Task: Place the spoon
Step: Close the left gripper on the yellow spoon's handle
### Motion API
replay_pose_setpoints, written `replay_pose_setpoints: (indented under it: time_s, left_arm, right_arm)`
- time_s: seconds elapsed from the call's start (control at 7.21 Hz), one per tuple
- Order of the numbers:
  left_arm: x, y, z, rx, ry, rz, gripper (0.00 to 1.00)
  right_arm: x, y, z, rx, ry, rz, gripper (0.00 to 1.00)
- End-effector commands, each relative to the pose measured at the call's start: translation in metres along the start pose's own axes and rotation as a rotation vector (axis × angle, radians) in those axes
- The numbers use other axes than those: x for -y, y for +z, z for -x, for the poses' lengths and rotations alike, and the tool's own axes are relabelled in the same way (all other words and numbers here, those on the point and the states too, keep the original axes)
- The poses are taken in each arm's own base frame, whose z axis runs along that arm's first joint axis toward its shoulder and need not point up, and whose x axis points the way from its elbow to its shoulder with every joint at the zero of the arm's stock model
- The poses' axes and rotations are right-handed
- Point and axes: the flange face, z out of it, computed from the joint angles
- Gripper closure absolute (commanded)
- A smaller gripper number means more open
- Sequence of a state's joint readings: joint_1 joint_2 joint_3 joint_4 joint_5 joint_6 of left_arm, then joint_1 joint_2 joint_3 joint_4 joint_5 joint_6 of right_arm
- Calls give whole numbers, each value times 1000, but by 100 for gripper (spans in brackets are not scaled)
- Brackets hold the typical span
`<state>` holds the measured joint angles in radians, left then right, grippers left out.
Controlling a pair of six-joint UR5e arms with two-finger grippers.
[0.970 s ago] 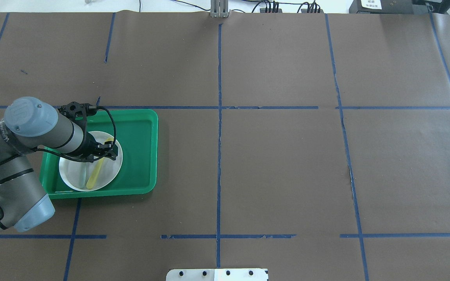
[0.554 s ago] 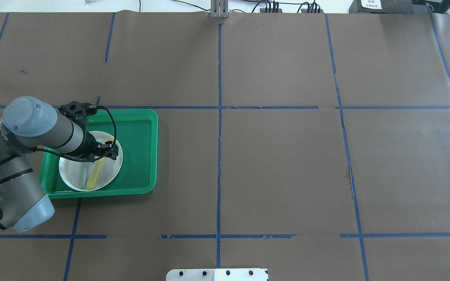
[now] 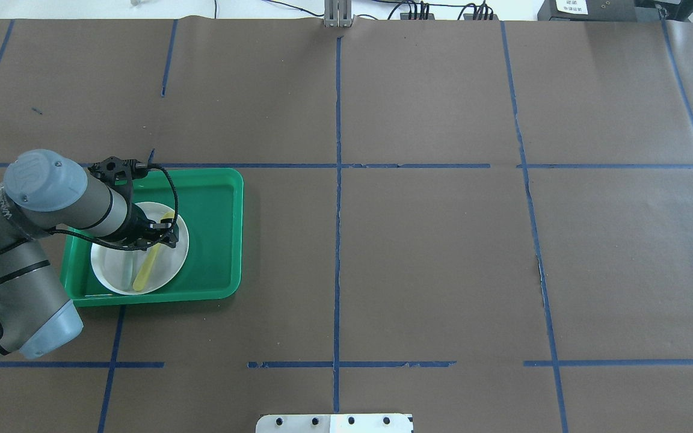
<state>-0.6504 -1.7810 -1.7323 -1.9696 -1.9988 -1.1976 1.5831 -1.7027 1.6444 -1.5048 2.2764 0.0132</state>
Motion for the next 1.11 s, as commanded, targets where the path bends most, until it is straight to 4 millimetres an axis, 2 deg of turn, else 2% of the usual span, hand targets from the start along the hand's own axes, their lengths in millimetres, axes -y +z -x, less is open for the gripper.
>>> replay_pose_setpoints:
  time_s: [0.0,0.42,0.69,0.83,0.97]
  left_arm:
    - [-1,0,1,0,1,0,65]
    - [0,-2,2,1,0,-2,82]
    - [-1,-9,-1,-10,4,-7,99]
    - [-2,-19,-4,-22,7,-15,100]
    - [-3,-37,-11,-19,8,-19,100]
  right_arm:
    - [0,0,0,0,1,0,0]
    - [0,0,0,0,0,-1,0]
    - [0,0,0,0,1,0,0]
    - [0,0,0,0,1,0,0]
    - [0,0,0,0,1,0,0]
